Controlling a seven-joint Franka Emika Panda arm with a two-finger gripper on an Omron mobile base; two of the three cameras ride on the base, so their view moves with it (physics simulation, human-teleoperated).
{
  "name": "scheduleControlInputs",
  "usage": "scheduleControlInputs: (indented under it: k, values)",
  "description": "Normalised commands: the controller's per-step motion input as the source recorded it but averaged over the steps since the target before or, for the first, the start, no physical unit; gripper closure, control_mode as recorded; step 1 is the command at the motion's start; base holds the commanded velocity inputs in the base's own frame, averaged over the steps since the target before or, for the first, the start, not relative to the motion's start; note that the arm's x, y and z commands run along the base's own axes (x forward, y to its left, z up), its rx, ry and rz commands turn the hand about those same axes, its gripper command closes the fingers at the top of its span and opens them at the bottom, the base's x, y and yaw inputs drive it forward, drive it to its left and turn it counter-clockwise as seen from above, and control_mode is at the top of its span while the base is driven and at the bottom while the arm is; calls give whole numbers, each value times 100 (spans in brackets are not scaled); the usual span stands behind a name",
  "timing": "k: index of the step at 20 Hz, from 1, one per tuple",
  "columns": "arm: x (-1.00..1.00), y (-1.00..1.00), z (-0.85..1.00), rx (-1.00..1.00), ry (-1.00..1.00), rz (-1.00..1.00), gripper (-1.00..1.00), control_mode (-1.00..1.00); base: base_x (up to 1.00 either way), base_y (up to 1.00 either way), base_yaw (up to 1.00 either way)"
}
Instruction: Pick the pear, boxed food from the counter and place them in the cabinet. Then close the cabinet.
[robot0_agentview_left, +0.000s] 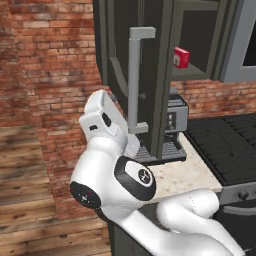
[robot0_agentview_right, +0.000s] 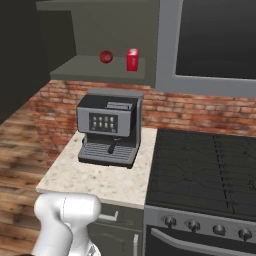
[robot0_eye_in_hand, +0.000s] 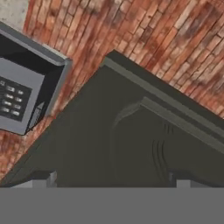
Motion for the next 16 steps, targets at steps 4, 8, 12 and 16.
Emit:
scheduleControlInputs:
  k: [4,8,12,16]
  values:
    - [9,-100,26,0,13,-13,-100,-100,0,0,0]
    - [23,-100,26,0,7,-8,-100,-100,0,0,0]
    - [55,-100,28,0,0,0,-100,-100,0,0,0]
    - [78,-100,18,0,0,11,-100,-100,0,0,0]
